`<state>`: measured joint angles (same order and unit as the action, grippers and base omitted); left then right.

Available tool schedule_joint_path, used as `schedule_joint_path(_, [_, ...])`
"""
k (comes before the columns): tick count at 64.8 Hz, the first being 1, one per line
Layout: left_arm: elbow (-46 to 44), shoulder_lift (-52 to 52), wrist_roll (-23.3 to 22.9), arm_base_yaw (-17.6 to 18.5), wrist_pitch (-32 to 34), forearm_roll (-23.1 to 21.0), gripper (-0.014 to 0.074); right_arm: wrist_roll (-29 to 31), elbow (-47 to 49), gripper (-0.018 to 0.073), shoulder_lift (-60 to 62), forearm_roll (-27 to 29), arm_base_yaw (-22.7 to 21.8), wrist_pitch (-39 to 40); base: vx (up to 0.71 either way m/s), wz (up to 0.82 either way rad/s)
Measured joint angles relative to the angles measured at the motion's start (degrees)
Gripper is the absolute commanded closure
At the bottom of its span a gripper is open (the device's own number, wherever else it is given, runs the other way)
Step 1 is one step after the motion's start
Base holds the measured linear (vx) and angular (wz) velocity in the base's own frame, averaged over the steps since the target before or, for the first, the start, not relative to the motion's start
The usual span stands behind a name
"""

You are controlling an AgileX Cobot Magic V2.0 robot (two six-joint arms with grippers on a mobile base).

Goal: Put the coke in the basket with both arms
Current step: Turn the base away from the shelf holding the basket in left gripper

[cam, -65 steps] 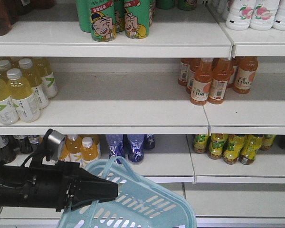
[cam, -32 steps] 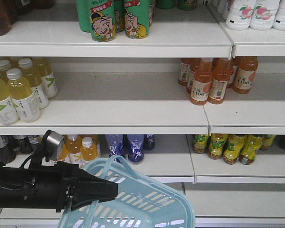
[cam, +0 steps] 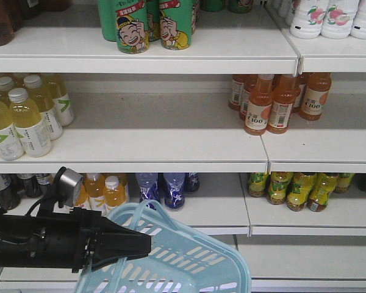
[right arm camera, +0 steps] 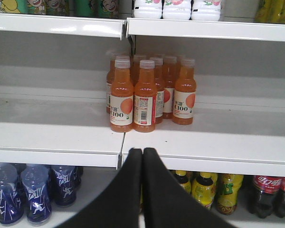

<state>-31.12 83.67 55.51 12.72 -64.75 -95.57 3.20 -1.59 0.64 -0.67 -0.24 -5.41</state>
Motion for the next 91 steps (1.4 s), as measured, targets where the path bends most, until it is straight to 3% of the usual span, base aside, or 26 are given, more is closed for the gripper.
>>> schedule_joint_path(40, [0.00,0.00,0.00,0.00,0.16,0.00,0.0603,0.00,0.00,0.0569,0.00,0.00,0.00,0.00,-0.01,-0.03])
schedule_joint_path(91, [0.00,0.00,0.00,0.00,0.37,0.00,0.0603,0.00,0.00,0.0569,0.00,0.00,0.00,0.00,-0.05,-0.25])
